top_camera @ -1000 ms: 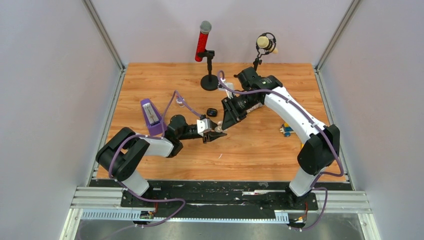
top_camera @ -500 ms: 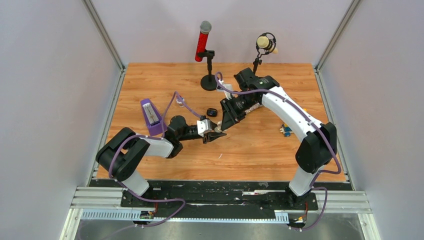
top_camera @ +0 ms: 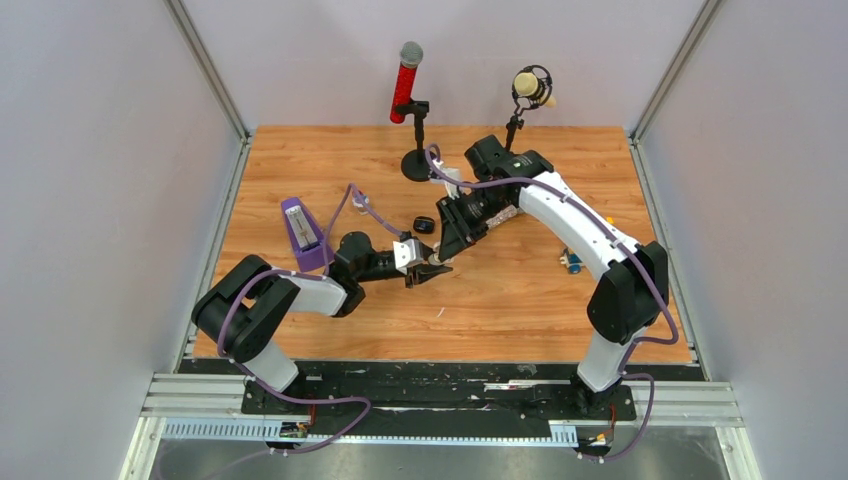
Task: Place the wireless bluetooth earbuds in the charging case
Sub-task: Insert the left earbud into the left side groove of the charging case, then pick up the right earbud from the center of the board.
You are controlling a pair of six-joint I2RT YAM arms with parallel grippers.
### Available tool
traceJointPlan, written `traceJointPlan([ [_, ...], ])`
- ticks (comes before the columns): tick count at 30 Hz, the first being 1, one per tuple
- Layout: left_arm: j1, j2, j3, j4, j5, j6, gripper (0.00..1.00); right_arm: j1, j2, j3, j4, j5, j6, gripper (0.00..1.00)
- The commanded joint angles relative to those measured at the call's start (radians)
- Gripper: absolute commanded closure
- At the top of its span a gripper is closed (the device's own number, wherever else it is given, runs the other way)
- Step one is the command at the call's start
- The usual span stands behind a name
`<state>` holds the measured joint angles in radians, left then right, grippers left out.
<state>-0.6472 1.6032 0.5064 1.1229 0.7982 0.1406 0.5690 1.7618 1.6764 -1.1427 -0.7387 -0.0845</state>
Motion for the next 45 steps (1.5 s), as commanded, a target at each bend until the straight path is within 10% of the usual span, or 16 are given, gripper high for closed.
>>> traceJointPlan([
  [1, -0.006, -0.006, -0.005, 0.07, 0.005, 0.008, 1.0, 0.02, 0.011, 0.039, 0.034, -0.001, 0.017, 0.8],
  [28, -0.004, -0.027, -0.011, 0.104, -0.006, -0.021, 1.0, 0.031, -0.028, 0.049, 0.01, 0.007, -0.017, 0.44],
  [45, 0.181, -0.191, -0.013, 0.136, 0.002, -0.134, 1.0, -0.029, -0.205, 0.105, -0.079, -0.134, -0.389, 0.35],
])
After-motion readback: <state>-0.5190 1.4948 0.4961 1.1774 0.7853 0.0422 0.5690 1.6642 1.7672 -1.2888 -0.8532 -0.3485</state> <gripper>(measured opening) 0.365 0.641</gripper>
